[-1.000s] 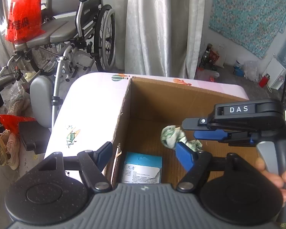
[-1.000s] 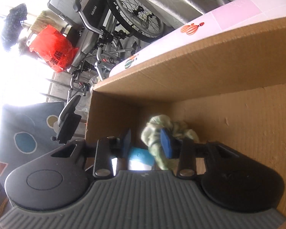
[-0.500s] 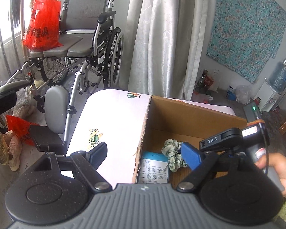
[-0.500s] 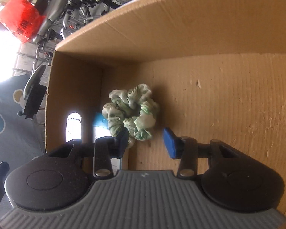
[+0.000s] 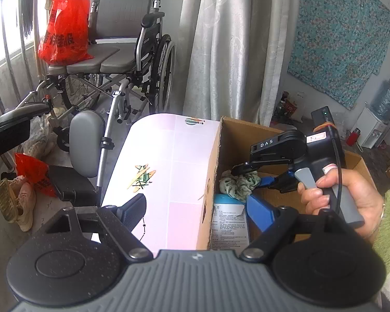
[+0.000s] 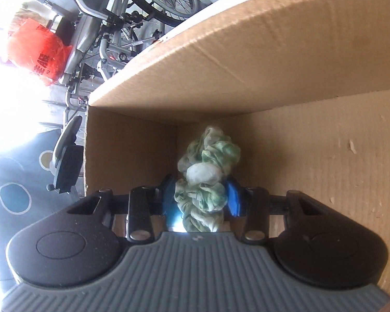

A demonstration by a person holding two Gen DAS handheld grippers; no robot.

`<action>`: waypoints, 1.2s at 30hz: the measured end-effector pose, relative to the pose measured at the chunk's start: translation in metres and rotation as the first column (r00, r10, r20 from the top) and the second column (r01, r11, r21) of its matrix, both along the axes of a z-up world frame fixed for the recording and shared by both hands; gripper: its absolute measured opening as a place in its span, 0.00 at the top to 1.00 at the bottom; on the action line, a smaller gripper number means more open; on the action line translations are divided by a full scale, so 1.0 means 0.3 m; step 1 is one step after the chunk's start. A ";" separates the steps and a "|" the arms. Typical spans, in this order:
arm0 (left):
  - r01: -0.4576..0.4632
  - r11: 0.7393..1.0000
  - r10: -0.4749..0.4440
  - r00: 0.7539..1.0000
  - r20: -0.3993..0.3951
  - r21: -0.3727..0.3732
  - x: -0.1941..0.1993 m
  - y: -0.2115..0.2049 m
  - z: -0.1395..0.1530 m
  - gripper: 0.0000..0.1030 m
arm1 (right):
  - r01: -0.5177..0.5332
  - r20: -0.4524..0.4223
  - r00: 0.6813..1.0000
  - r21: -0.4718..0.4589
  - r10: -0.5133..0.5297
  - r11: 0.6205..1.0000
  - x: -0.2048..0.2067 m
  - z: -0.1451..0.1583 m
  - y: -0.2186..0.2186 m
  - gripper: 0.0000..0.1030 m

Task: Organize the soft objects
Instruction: 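Lower and release the scrunchie in the cardboard box while the left tool sets down the medicine box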

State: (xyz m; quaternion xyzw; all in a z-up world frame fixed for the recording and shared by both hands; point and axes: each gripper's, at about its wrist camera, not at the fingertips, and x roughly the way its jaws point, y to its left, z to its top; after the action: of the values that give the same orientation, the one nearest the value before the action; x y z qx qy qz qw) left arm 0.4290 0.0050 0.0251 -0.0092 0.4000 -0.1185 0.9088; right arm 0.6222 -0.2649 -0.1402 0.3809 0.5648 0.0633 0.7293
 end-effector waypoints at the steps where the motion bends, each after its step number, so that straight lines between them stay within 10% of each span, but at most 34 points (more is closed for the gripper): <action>1: -0.003 1.000 0.003 1.000 -0.002 -0.001 0.003 0.007 -0.005 0.17 | 0.001 0.010 1.000 0.007 -0.001 1.000 0.002 0.000 0.001 0.60; 8: -0.012 1.000 0.012 1.000 -0.012 -0.011 0.007 0.016 -0.021 0.17 | 0.028 0.131 0.991 0.032 -0.032 0.999 0.024 -0.012 0.023 0.59; 16: -0.007 1.000 0.007 1.000 -0.003 -0.010 0.000 0.022 -0.023 0.17 | -0.016 0.065 0.998 -0.025 0.017 1.000 0.029 0.016 0.016 0.33; 26: -0.024 0.999 0.024 1.000 -0.006 -0.027 -0.003 0.051 -0.024 0.17 | -0.130 -0.156 0.979 0.025 0.132 0.991 -0.100 -0.035 0.087 0.33; 30: -0.023 0.999 0.023 1.000 -0.008 -0.027 -0.007 0.051 -0.021 0.17 | -0.134 -0.129 0.982 0.062 0.141 0.989 -0.099 -0.036 0.161 0.17; 36: -0.023 0.999 0.023 1.000 -0.007 -0.036 -0.005 0.065 -0.020 0.17 | -0.049 -0.080 0.995 0.033 0.051 0.998 -0.117 0.019 0.059 0.19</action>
State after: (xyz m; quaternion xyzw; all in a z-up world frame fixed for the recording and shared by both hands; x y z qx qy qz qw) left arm 0.4275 0.0246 0.0190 -0.0305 0.4006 -0.1152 0.9085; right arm 0.5870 -0.2471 -0.1345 0.3800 0.6022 0.0749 0.6981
